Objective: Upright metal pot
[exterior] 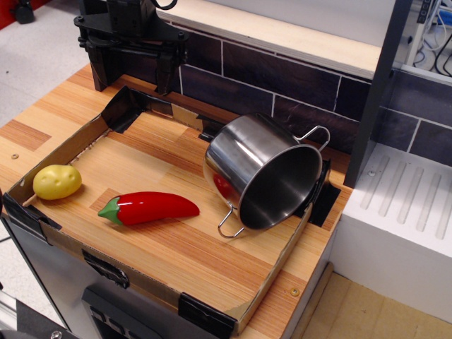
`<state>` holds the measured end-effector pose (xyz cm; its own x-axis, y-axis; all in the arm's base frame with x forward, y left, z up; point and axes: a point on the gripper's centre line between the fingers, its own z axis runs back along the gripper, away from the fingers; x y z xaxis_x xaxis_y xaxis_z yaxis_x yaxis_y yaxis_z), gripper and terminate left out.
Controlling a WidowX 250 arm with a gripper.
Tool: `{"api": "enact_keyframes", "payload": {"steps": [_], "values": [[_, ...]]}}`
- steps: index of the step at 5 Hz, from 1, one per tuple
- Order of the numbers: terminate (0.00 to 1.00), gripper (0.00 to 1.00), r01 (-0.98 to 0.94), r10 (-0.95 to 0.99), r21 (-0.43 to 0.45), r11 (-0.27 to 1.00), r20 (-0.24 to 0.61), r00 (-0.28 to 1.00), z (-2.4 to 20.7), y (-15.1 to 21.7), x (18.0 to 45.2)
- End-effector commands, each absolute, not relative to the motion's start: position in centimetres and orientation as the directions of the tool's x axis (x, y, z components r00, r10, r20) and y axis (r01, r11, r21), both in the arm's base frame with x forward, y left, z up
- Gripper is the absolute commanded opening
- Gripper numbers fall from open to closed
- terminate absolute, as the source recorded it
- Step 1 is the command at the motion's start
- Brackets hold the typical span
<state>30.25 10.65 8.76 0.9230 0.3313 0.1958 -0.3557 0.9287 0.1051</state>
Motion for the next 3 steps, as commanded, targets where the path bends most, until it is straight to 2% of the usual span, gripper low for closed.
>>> {"api": "enact_keyframes", "payload": {"steps": [1,2,3], "values": [[0.0,1.0,-0.356,0.331,0.105,0.929,0.196,0.923,8.8,10.6,30.3],[0.0,1.0,-0.266,0.247,0.074,0.961,0.206,0.947,10.1,9.9,30.6],[0.0,1.0,-0.145,0.123,0.064,0.987,0.271,0.955,12.2,8.4,30.8]]}}
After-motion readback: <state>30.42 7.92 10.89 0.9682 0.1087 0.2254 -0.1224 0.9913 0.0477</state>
